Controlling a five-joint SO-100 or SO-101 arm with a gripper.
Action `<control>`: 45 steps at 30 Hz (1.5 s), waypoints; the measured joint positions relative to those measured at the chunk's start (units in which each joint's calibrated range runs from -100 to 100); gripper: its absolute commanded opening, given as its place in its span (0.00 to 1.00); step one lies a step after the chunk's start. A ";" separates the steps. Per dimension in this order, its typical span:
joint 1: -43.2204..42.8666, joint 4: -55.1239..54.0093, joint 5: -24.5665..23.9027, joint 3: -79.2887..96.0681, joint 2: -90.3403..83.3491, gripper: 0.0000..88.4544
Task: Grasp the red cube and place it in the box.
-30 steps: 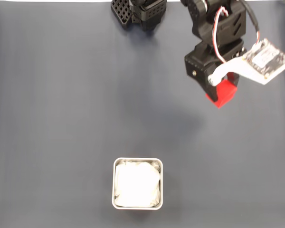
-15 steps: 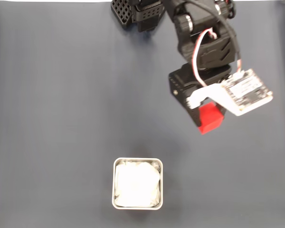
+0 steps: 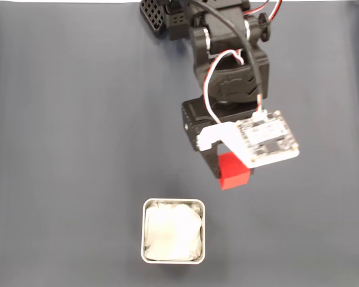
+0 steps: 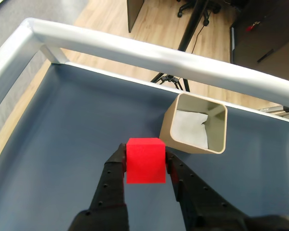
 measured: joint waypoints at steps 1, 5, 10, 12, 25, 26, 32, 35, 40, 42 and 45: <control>0.52 0.00 0.00 -0.54 0.52 0.05; 2.08 -0.08 0.00 -3.16 2.87 0.05; 3.56 -0.95 0.00 -6.60 6.25 0.05; 4.08 -1.43 0.00 -7.96 7.64 0.05; 7.64 -2.70 -0.24 -16.64 16.76 0.05; 7.86 -3.10 -0.24 -16.91 17.19 0.05; 9.35 -5.17 -0.24 -17.45 19.63 0.05; 9.87 -5.89 -0.24 -17.45 20.41 0.05; 10.39 -6.92 -0.88 -17.45 21.54 0.05; 10.46 -7.16 -1.12 -17.45 21.71 0.05; 10.39 -7.40 -1.12 -17.45 21.80 0.05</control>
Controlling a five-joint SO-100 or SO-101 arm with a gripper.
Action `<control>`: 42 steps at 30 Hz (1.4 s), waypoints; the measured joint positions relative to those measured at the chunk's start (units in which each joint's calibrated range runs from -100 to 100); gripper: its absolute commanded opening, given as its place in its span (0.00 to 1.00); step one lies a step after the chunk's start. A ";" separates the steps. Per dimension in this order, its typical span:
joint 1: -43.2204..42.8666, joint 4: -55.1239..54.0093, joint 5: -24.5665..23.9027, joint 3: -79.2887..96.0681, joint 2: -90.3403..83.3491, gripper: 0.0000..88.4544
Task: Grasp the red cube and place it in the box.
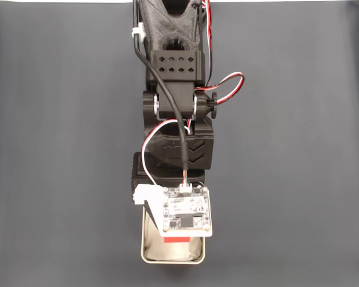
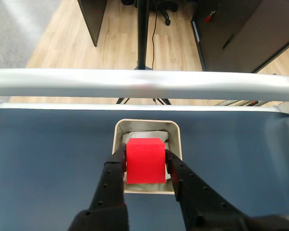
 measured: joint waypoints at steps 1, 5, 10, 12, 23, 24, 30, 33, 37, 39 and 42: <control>-0.07 -0.16 0.00 0.00 0.00 0.05; 0.00 -0.40 -0.29 -0.27 0.26 0.06; 0.00 -0.56 -0.88 -0.36 0.78 0.05; 0.00 -0.72 -1.12 -0.36 0.78 0.05; 0.00 -5.81 -1.17 3.44 0.78 0.05; 0.00 -6.05 -1.32 3.44 0.78 0.05; -0.07 -7.72 -1.71 3.44 0.69 0.05; 0.00 -8.35 -1.76 3.44 0.69 0.05; -0.07 -9.23 -2.05 3.44 0.69 0.05; 0.00 -9.71 -2.44 3.44 0.69 0.05; -0.07 -10.18 -2.69 3.44 0.69 0.05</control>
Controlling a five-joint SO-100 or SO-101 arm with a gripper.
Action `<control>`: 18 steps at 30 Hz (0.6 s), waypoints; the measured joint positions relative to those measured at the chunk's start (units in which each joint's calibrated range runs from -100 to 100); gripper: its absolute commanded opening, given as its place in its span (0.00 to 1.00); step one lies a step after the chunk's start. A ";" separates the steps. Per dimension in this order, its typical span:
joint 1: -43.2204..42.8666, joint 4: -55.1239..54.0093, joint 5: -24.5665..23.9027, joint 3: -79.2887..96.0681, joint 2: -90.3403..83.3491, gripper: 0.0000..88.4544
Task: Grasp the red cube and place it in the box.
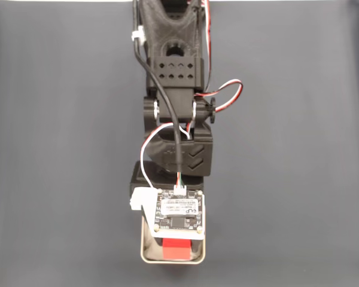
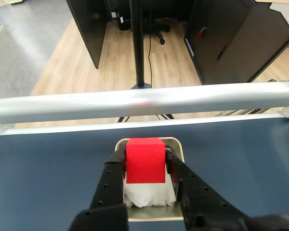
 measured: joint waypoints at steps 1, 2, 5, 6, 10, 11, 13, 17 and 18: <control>0.00 -0.16 0.00 0.00 0.00 0.05; 0.00 -0.24 0.00 0.00 0.00 0.05; 0.00 -0.48 0.00 0.54 0.00 0.05; 0.00 -0.80 0.00 1.18 0.00 0.05; 0.00 -2.15 0.00 4.16 -2.17 0.06; 0.00 -2.47 0.00 4.97 -2.87 0.06; 0.00 -3.18 0.05 6.51 -4.08 0.06; 0.00 -3.98 0.15 8.14 -5.12 0.06; 0.00 -4.14 0.15 8.59 -5.56 0.06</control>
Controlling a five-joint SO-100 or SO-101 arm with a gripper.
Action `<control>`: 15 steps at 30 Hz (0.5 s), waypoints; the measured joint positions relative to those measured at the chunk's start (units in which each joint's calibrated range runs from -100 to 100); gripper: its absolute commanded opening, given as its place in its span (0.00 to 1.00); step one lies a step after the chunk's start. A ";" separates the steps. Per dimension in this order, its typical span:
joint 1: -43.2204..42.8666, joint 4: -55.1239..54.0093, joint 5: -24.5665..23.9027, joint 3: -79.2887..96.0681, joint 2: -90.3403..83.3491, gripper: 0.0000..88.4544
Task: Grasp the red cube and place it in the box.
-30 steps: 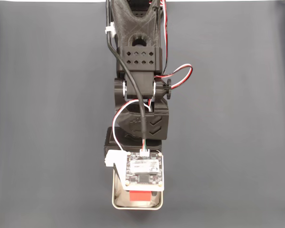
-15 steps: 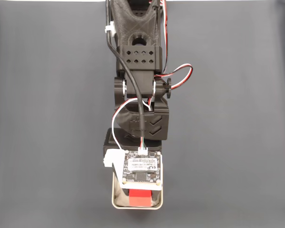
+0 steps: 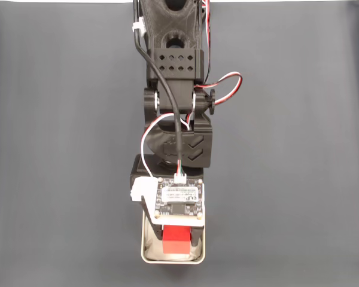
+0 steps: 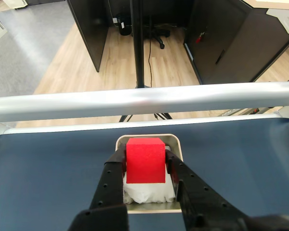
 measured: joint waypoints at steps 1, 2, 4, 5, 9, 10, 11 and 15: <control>0.00 -0.24 0.00 0.27 -0.17 0.06; 0.00 -0.40 0.00 0.36 -0.43 0.06; 0.00 -0.80 0.00 0.45 -0.69 0.06; 0.07 -1.03 0.10 1.08 -1.13 0.06; 0.45 -2.23 0.68 2.80 -2.26 0.06; 0.45 -2.31 0.73 3.07 -2.43 0.06; 0.45 -2.31 0.83 3.07 -2.52 0.06; 0.45 -2.47 0.88 3.07 -2.52 0.06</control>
